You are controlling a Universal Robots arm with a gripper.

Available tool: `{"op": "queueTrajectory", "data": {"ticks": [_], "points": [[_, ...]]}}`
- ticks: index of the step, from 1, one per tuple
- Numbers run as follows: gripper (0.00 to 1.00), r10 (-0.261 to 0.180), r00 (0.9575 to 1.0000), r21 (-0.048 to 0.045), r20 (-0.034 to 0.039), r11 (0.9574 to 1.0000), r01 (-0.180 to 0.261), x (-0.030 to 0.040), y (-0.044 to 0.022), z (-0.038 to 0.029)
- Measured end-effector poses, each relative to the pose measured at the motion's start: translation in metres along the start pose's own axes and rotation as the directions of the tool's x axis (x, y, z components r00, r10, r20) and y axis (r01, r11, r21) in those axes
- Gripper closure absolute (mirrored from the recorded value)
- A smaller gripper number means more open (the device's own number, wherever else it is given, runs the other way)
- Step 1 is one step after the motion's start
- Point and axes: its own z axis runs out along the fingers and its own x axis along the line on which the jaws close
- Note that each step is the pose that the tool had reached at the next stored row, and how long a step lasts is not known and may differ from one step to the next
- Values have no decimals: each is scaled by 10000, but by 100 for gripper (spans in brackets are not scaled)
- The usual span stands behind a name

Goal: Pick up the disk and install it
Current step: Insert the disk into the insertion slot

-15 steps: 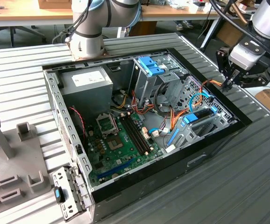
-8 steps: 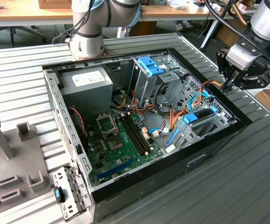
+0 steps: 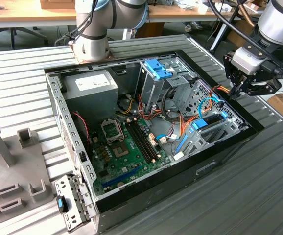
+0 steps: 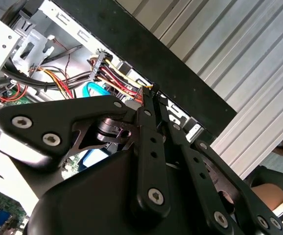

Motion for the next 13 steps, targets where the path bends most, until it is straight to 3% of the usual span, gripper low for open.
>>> {"op": "queueTrajectory", "data": {"ticks": [10,13], "points": [[83,49,10000,1,-13,10000,-49,-5,25,-6],[83,110,9999,4,-23,9999,-110,-16,84,-22]]}}
